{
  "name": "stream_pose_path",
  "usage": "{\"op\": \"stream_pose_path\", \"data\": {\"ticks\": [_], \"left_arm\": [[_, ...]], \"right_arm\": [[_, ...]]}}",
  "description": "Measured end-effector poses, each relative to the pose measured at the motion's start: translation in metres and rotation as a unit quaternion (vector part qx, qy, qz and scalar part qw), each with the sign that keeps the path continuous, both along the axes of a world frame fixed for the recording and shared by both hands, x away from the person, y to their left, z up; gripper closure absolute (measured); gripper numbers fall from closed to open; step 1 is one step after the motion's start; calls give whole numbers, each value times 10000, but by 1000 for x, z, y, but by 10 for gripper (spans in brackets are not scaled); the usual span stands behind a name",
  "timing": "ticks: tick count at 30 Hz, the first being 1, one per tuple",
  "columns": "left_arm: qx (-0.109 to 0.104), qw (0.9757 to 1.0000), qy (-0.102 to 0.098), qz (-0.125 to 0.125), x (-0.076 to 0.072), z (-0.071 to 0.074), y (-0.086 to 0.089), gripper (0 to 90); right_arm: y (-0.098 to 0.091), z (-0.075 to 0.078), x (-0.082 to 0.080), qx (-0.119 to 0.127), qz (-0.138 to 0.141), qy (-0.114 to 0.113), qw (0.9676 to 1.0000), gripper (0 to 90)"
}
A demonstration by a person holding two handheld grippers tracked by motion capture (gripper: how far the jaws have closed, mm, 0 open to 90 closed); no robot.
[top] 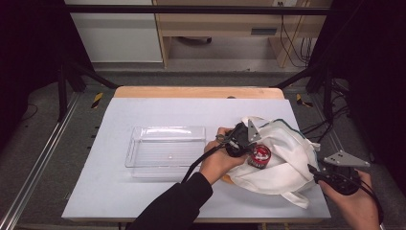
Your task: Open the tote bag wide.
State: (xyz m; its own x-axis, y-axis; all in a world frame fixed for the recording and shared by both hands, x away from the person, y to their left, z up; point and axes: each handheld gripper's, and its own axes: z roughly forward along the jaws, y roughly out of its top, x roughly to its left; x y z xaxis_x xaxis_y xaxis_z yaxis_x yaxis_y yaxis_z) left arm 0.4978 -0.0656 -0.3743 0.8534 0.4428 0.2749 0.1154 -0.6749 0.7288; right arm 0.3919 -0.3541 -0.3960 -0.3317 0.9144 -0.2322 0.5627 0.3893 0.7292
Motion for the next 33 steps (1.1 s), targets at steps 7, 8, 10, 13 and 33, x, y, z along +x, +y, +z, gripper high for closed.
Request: {"op": "stream_pose_path", "data": {"ticks": [7,8,10,13,33], "left_arm": [[130,9997,117,182,14,-4,10,790],[151,9996,152,206,15,-4,13,803],[189,9993,184,252,18,-6,15,818],[266,9989,208,328,21,-9,19,826],[689,9953,375,569,28,-28,28,832]], "right_arm": [[-4,-2,-3,95,-64,43,9999,528],[-5,-4,-3,96,-61,61,9999,532],[-5,-5,-4,87,-66,112,9999,543],[-6,-9,-5,90,-104,192,9997,558],[-12,-33,-14,126,-211,459,9986,739]]}}
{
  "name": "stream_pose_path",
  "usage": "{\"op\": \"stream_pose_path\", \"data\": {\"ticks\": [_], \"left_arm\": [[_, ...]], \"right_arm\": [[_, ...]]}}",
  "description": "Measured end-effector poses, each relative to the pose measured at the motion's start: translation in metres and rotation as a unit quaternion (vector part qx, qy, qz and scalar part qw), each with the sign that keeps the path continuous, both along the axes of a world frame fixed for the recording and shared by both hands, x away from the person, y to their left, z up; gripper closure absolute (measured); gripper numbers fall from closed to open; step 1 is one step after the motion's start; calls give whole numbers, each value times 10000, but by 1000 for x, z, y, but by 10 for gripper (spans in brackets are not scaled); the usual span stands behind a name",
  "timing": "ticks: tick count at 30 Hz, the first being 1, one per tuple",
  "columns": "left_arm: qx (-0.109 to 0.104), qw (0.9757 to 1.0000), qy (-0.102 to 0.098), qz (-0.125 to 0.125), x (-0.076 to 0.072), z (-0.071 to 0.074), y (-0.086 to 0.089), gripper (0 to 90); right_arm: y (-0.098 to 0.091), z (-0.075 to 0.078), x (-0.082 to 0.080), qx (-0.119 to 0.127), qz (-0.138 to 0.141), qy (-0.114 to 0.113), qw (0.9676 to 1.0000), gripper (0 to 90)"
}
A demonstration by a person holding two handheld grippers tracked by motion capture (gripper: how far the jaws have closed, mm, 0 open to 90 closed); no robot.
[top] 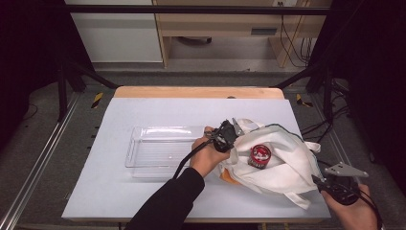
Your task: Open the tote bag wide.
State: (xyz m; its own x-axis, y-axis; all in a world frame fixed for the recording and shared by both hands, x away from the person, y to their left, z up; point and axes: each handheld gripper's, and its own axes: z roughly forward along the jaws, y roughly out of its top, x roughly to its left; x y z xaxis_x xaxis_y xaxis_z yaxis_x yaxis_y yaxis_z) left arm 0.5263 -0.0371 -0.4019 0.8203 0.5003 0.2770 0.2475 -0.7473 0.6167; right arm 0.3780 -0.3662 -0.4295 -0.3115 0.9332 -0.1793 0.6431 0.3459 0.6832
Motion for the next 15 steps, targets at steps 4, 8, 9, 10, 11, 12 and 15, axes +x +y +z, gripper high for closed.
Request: {"op": "stream_pose_path", "data": {"ticks": [4,8,9,10,11,12,15], "left_arm": [[75,10000,-5,-3,-1,-1,-1,832],[84,9999,-55,0,-3,-1,0,832],[89,9999,-45,9,-3,0,0,832],[61,10000,-40,14,-3,0,1,832],[67,10000,-31,20,-3,0,1,832],[79,10000,-19,38,-3,0,2,832],[170,9998,45,88,-2,-4,1,832]], "right_arm": [[2,-2,0,-83,-12,1,10000,793],[0,-1,0,-130,-84,5,9999,817],[0,0,-1,-136,-81,15,9999,818],[-1,0,-2,-145,-88,9,9999,820],[-2,1,-3,-142,-101,18,9998,822],[-2,1,-4,-153,-116,29,9998,824],[-3,-3,-6,-181,-108,86,9997,829]]}}
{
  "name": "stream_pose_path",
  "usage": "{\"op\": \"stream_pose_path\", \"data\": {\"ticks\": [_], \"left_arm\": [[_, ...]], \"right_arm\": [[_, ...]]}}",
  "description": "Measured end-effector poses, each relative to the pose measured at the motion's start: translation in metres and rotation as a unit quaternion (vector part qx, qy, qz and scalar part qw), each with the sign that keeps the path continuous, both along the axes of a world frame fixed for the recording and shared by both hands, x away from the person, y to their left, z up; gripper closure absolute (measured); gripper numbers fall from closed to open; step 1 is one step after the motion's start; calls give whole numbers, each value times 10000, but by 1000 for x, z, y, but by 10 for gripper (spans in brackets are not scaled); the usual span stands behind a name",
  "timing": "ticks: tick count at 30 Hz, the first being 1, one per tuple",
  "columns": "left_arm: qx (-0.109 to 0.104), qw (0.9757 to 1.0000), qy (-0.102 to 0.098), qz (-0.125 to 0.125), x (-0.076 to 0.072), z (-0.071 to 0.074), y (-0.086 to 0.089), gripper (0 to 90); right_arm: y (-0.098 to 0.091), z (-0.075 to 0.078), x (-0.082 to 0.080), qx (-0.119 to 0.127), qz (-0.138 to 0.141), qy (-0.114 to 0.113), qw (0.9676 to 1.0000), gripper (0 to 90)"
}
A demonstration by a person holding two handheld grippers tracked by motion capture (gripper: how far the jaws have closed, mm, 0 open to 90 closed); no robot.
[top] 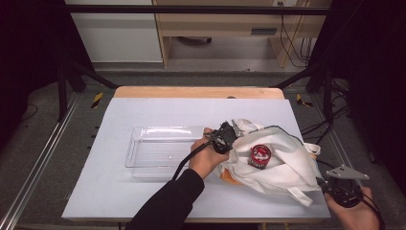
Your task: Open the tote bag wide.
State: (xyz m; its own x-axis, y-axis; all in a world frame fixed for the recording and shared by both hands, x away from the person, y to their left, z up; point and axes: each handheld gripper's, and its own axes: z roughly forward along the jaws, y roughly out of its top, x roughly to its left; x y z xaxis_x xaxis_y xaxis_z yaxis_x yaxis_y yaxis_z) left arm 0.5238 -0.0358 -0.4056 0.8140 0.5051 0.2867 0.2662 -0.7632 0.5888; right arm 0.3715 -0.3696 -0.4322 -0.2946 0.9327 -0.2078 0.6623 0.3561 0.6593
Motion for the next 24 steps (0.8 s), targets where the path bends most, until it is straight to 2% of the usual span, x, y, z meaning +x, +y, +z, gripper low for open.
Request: {"op": "stream_pose_path", "data": {"ticks": [2,4,8,10,13,15,17,18,19,24], "left_arm": [[60,10000,24,11,0,-4,-1,832],[22,10000,31,20,0,-4,-1,831],[-70,9999,71,29,1,-3,1,829],[-122,9999,28,42,0,-4,2,828],[-186,9998,-13,59,-2,-2,2,816],[-221,9997,-79,88,-2,0,3,770],[-272,9995,-103,95,-2,2,3,744],[-272,9995,-103,95,-2,2,3,724],[-344,9992,-134,127,-3,5,5,698],[-517,9982,-277,135,-7,13,9,577]], "right_arm": [[-2,-6,-2,30,-2,69,10000,830],[-2,-9,-2,63,2,60,10000,829],[-2,-4,-2,106,66,-65,9999,813],[-1,-1,-2,103,79,-100,9999,795],[-1,3,-2,141,26,-242,9996,689],[-1,9,-4,174,-46,-467,9987,592],[1,18,-4,210,26,-686,9974,544],[1,18,-4,210,26,-686,9974,544],[7,29,-3,240,75,-813,9964,485],[26,46,3,266,320,-926,9948,403]]}}
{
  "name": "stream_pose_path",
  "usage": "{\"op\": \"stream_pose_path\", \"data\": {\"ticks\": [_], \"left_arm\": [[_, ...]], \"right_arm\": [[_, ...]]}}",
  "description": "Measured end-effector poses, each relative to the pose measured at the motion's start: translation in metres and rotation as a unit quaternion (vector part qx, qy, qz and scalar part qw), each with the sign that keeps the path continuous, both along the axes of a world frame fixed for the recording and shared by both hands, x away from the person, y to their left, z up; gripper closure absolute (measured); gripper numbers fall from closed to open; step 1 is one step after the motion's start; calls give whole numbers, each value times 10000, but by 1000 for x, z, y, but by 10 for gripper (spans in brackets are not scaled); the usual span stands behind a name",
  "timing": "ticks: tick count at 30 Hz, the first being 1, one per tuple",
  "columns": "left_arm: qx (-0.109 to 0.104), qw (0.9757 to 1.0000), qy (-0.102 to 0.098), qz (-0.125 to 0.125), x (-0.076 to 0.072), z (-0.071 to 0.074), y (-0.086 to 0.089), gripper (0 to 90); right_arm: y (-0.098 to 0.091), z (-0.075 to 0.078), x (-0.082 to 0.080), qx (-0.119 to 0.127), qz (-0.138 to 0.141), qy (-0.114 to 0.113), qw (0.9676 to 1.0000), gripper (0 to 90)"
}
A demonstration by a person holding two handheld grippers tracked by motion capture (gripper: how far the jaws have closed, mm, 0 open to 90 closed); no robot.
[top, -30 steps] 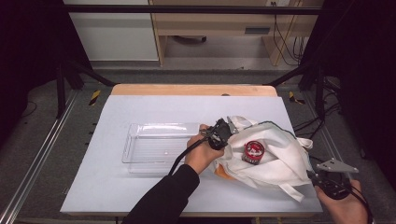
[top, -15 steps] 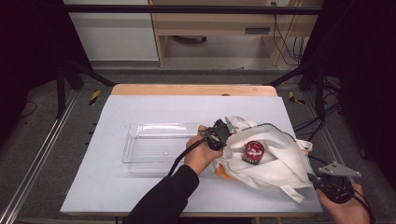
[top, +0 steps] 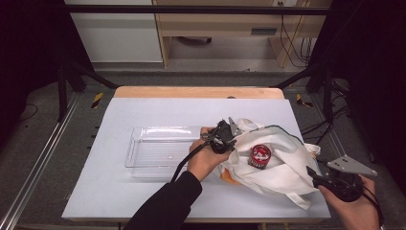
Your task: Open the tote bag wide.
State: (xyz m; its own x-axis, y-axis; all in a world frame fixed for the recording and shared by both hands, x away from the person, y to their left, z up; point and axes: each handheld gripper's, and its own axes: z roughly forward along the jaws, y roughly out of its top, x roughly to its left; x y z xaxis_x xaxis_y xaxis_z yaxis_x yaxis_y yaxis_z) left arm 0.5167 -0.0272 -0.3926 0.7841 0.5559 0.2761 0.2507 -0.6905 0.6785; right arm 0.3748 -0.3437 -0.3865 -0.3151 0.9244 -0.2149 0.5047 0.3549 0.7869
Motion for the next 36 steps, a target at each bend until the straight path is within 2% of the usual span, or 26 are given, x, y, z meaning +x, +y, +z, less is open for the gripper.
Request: {"op": "stream_pose_path", "data": {"ticks": [4,8,20,23,29,36], "left_arm": [[-52,10000,-75,-12,-4,7,5,496],[-122,9998,-135,-80,-7,13,8,453],[-202,9995,-240,-106,-18,27,23,338],[-184,9995,-249,-105,-21,31,31,297],[-344,9990,-280,-46,-27,33,51,232],[-525,9983,-233,83,-30,32,81,205]], "right_arm": [[19,9,10,5,229,17,9997,355],[37,11,21,-43,374,97,9992,324],[63,10,45,-20,669,359,9971,258],[70,10,51,3,744,457,9962,238],[80,6,67,50,876,709,9936,204],[85,3,87,200,787,931,9923,157]]}}
